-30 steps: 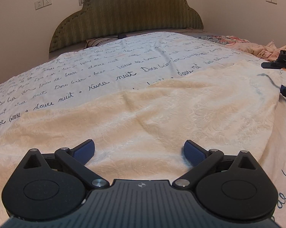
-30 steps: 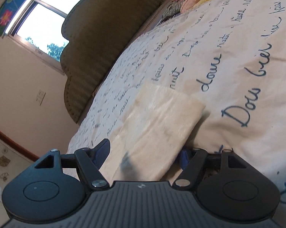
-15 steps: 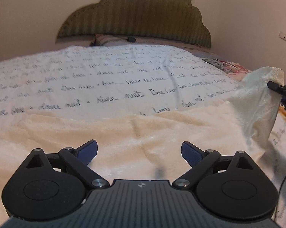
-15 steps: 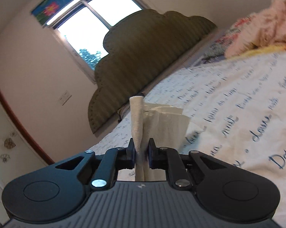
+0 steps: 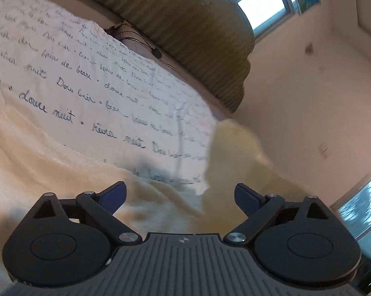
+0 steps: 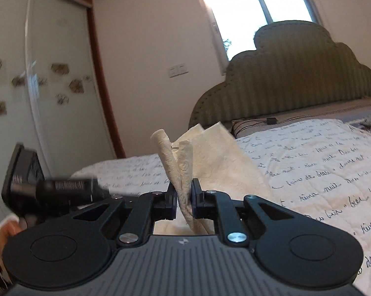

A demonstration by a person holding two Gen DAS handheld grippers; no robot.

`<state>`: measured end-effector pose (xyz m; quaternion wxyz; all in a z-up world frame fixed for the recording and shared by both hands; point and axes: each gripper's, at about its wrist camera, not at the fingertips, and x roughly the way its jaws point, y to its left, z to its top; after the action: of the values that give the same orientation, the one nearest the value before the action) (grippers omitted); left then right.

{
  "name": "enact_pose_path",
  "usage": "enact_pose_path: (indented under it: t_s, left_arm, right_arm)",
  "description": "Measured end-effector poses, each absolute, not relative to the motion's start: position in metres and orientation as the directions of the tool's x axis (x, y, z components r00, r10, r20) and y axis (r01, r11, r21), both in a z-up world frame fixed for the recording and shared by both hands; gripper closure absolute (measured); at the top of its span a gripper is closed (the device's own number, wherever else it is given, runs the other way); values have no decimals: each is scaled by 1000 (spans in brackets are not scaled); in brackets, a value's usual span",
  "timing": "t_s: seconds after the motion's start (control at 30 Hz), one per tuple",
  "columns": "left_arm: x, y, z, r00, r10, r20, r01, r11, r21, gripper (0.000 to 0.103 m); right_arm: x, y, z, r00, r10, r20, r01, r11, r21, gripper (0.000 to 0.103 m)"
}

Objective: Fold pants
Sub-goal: 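Fold the hem toward the left gripper while the left gripper grasps the fabric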

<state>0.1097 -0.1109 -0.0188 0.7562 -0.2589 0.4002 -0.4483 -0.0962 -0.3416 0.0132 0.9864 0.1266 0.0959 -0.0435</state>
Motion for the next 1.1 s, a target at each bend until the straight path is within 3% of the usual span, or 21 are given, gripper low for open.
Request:
enact_pose_path:
  t_s: [0.13, 0.27, 0.4, 0.57, 0.7, 0.83, 0.87, 0.93, 1.03, 1.1]
  left_arm:
    - [127, -117, -26, 158, -950, -269, 312, 307, -899, 0]
    - [132, -138, -61, 1, -956, -294, 122, 292, -949, 0]
    - [121, -116, -76, 38, -957, -286, 70, 288, -955, 0]
    - [118, -86, -66, 90, -969, -229, 59, 235, -970, 0]
    - [126, -93, -66, 92, -971, -220, 12, 222, -975, 0]
    - [134, -110, -85, 2, -983, -183, -133, 181, -975, 2]
    - [135, -112, -88, 0, -977, -214, -137, 212, -968, 7]
    - [140, -113, -88, 5, -964, -266, -89, 264, -960, 42]
    - [145, -104, -75, 48, -937, -345, 27, 346, -938, 80]
    - [148, -95, -56, 107, -910, -401, 148, 413, -898, 93]
  right_arm:
    - [-89, -314, 10, 973, -20, -230, 59, 985, 163, 92]
    - [-91, -293, 6, 967, 1, -254, 28, 993, 111, 92]
    - [-95, -277, 5, 959, -111, -260, 115, 993, -1, 92]
    - [-90, -275, 4, 957, -129, -258, 137, 990, 15, 92]
    - [-87, -260, 3, 965, -63, -256, 67, 998, 7, 92]
    - [-92, -231, 1, 964, -12, -266, -20, 993, -115, 92]
    - [-93, -225, 1, 963, 2, -270, -40, 990, -136, 92]
    - [-97, -216, 0, 960, 39, -278, -88, 982, -166, 92]
    - [-97, -206, -2, 954, 64, -294, -128, 970, -206, 92]
    - [-90, -201, -6, 947, 80, -310, -145, 971, -192, 92]
